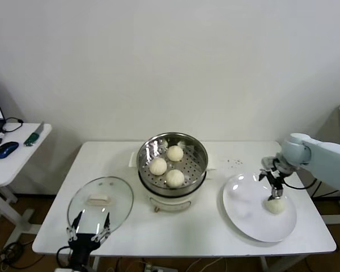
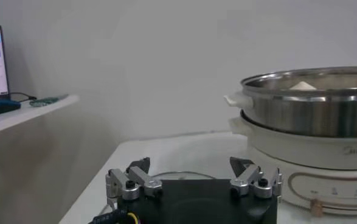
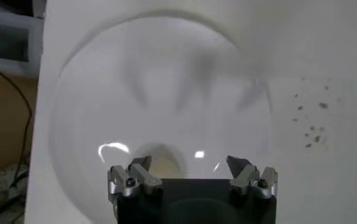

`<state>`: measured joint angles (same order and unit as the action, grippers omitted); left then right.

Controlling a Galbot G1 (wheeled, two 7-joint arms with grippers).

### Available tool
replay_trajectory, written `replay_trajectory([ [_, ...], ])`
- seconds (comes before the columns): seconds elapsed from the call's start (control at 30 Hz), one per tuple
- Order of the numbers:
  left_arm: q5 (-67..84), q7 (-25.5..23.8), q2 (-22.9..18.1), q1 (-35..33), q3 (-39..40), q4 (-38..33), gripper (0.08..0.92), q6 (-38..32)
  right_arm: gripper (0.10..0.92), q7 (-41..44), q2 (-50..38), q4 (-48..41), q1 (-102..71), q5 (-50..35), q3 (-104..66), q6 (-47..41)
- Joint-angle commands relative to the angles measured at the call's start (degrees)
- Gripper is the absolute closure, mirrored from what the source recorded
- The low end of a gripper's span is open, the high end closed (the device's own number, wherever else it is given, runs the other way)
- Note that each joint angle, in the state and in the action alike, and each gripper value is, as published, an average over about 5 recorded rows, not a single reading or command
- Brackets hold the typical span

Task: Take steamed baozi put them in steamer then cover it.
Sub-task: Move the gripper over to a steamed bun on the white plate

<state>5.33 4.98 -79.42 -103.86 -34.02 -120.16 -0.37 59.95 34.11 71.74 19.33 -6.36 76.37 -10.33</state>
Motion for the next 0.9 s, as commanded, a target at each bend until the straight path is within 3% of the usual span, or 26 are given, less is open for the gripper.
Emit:
replay_trajectory([
  [0.03,0.9,0.0,-0.2,-0.2,-0.1,-0.1,0.177,0.4,0.203,3.6,-2.1,-3.8,-8.1,5.5,-6.1,1.0],
  [0.9,0.4,0.1,-0.6,-0.6,0.2,0.0,0.177,0.4,0.203,1.5,1.6,-9.2,-13.9,7.6,-12.3,4.1],
])
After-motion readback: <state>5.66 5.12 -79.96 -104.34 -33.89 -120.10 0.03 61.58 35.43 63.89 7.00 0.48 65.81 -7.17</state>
